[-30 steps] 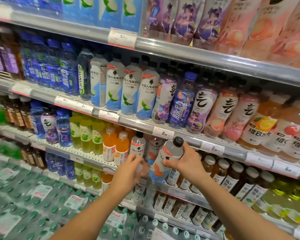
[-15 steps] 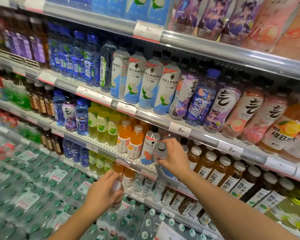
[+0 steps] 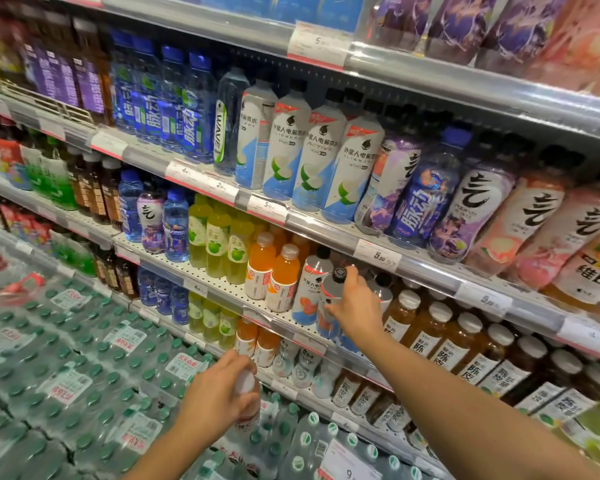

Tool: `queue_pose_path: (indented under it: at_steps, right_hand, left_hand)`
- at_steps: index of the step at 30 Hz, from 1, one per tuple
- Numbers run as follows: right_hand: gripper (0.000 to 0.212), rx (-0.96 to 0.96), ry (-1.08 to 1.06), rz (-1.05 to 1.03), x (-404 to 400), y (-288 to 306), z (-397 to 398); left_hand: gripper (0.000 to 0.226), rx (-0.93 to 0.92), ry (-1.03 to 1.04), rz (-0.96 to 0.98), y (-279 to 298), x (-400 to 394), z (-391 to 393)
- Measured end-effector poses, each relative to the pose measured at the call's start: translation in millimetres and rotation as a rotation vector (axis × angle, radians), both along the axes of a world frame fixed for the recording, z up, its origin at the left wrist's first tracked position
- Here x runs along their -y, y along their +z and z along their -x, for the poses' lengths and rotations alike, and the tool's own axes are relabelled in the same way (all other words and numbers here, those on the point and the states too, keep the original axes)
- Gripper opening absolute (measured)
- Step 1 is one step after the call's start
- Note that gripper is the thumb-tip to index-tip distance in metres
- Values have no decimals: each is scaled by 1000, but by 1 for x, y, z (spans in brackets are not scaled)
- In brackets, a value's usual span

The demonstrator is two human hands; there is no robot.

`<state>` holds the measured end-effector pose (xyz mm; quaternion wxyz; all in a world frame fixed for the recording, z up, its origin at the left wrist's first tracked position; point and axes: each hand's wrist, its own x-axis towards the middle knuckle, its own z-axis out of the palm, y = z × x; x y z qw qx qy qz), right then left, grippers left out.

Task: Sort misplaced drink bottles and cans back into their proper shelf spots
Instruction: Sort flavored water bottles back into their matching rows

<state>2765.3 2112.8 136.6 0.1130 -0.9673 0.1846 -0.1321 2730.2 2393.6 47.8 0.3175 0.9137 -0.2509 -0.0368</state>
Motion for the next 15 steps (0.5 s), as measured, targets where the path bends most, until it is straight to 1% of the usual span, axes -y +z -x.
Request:
queue_pose_path:
  at_steps: [6,7,11,15]
  right_hand:
    - [80,-52,-13,-16,6,7,-6]
    - [75,-55,-4,2,7,10,-7]
    - [47,-70,24,154,13,24,-13]
    - [29,-135,15,225,24,34,-17]
  left_hand:
    - [35,26,-14,-14,-5,9,1]
    - [35,26,-18,-14,-5,11,2]
    - [36,19,-39,-5,-7,18,3]
    - [36,34,-44,-5,-6,26,5]
